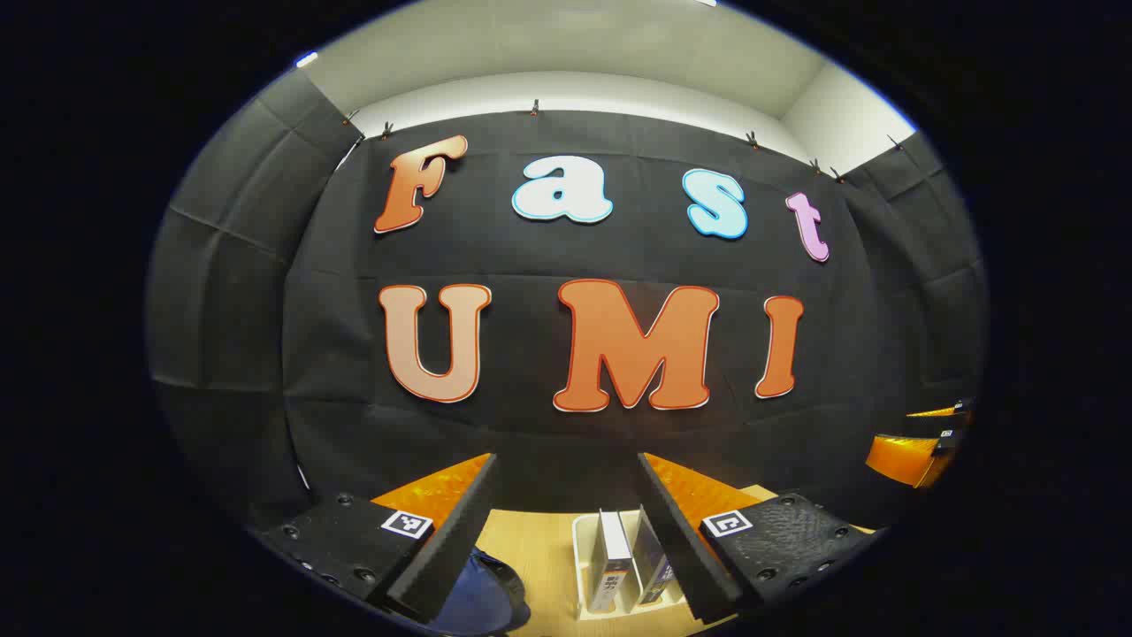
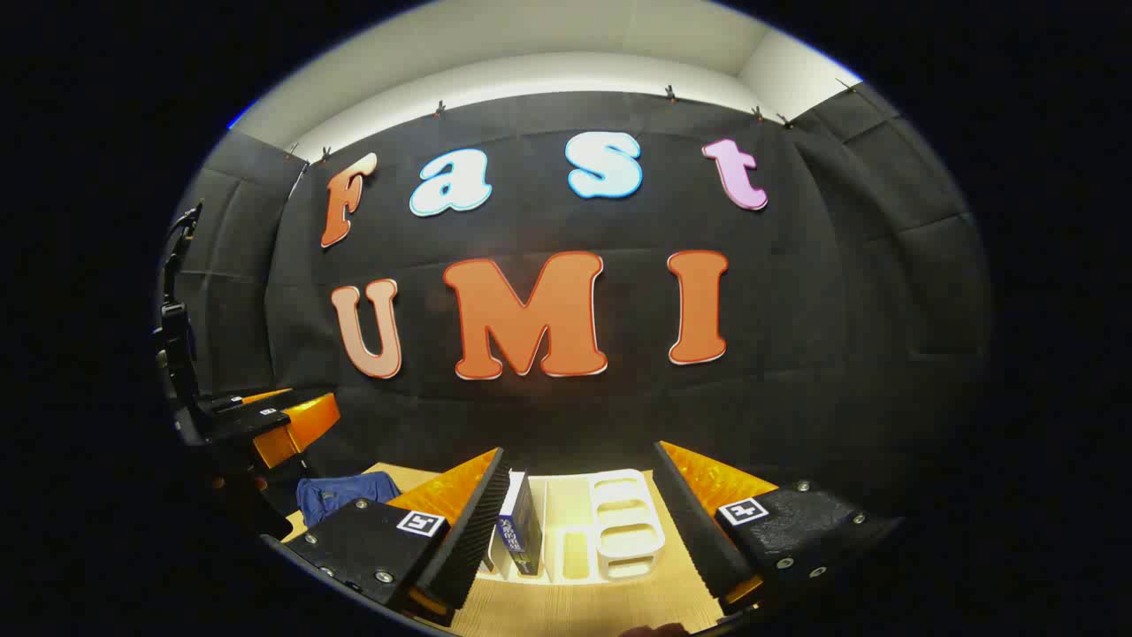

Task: Open the schoolbag, grab two books from the bookshelf and put them into the schoolbag.

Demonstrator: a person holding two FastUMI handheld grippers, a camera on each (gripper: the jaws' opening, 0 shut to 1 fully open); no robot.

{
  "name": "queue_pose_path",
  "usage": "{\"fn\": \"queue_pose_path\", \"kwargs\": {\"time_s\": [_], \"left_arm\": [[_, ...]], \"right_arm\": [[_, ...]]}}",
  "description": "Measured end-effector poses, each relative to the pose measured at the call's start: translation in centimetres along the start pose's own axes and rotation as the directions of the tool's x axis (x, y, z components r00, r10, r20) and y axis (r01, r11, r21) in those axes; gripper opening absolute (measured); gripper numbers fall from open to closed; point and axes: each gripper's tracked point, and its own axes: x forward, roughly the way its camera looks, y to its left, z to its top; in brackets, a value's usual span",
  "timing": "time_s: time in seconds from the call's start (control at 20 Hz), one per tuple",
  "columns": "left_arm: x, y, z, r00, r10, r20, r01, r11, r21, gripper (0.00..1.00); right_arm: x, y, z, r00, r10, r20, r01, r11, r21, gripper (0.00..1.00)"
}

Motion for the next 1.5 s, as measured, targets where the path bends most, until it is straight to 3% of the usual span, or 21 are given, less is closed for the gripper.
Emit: {"fn": "queue_pose_path", "kwargs": {"time_s": [0.2, 0.65, 0.75, 1.05, 1.1, 1.15, 1.5], "left_arm": [[-0.3, -1.6, -1.2, 1.000, -0.015, 0.008, 0.015, 1.000, 0.001, 0.96], [0.4, -3.4, -3.1, 0.999, 0.053, -0.001, -0.053, 0.998, 0.017, 0.96], [0.5, -4.0, -4.0, 0.999, 0.038, -0.011, -0.038, 0.999, 0.018, 0.96], [3.0, -4.2, -4.0, 0.997, -0.071, 0.011, 0.070, 0.997, 0.045, 0.95], [3.3, -4.0, -4.1, 0.997, -0.081, 0.004, 0.081, 0.996, 0.042, 0.96], [3.3, -3.6, -4.1, 0.996, -0.087, 0.009, 0.086, 0.995, 0.042, 0.96], [4.3, -1.2, -4.1, 0.997, -0.070, 0.039, 0.069, 0.997, 0.023, 0.95]], "right_arm": [[1.3, -0.1, 0.8, 0.998, 0.045, 0.046, -0.045, 0.999, 0.015, 0.97], [3.3, -0.4, 0.4, 0.991, 0.089, 0.104, -0.085, 0.995, -0.047, 0.96], [3.6, -0.2, -0.1, 0.993, 0.079, 0.088, -0.075, 0.996, -0.046, 0.96], [3.9, 0.9, 2.8, 0.973, -0.008, 0.232, 0.032, 0.995, -0.097, 0.96], [4.0, 1.2, 2.8, 0.971, -0.018, 0.237, 0.042, 0.994, -0.100, 1.00], [4.3, 1.7, 2.7, 0.971, -0.020, 0.239, 0.046, 0.994, -0.104, 0.96], [4.8, 4.0, 4.2, 0.943, 0.007, 0.334, 0.047, 0.987, -0.152, 0.96]]}}
